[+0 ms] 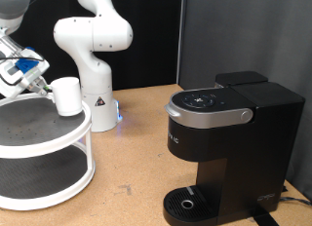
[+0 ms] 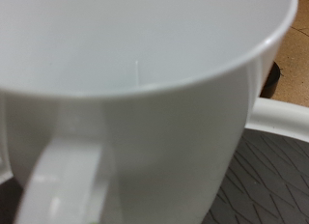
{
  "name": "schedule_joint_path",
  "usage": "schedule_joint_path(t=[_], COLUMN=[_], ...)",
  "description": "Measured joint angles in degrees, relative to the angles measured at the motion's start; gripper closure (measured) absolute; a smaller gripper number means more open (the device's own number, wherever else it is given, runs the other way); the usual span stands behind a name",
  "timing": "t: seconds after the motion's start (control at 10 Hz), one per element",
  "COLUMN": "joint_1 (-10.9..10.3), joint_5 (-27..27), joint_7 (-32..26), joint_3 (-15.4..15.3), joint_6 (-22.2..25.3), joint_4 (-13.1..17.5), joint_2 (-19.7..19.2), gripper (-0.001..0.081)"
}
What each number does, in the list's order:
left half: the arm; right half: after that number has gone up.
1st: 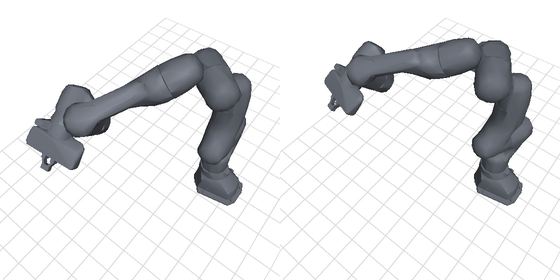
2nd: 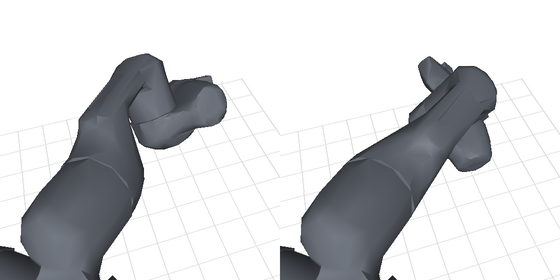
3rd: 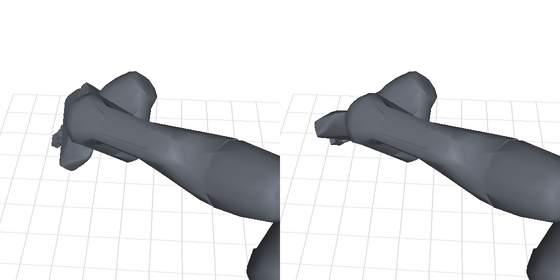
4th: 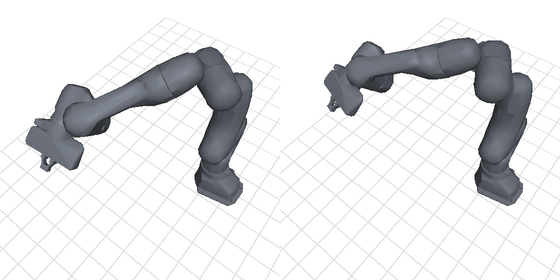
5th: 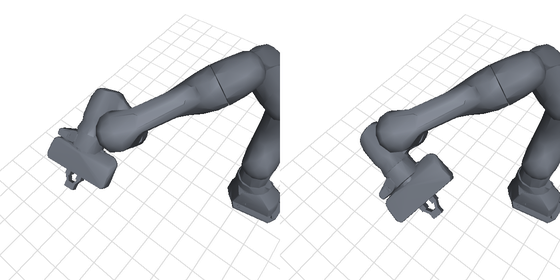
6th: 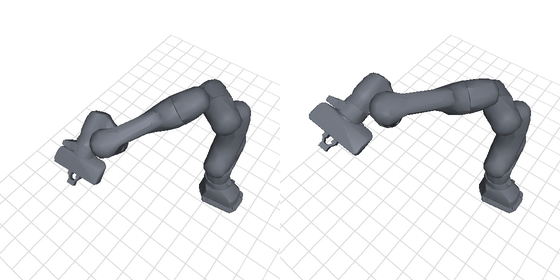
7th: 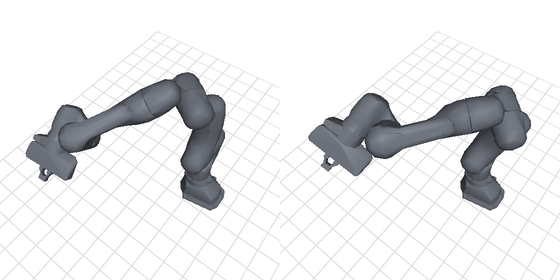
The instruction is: Make a cup of coffee with the keurig machine
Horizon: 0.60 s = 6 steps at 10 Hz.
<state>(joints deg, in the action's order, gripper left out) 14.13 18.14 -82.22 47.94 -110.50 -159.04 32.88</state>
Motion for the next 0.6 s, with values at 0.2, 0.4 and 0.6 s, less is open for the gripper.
schedule_joint_path(t=[0.2,0.4,0.6], joint_1=[0.1,0.1,0.1], joint_5=[0.0,-0.8,0.5], joint_7=[2.3,2.8,2.8], joint_3=[-1.5,-2.9,-2.8], joint_6=[1.2,2.3,2.2], joint_4=[1.0,1.9,1.5], joint_2=[0.6,1.1,1.1], gripper=[0.0736,0.0736,0.0736])
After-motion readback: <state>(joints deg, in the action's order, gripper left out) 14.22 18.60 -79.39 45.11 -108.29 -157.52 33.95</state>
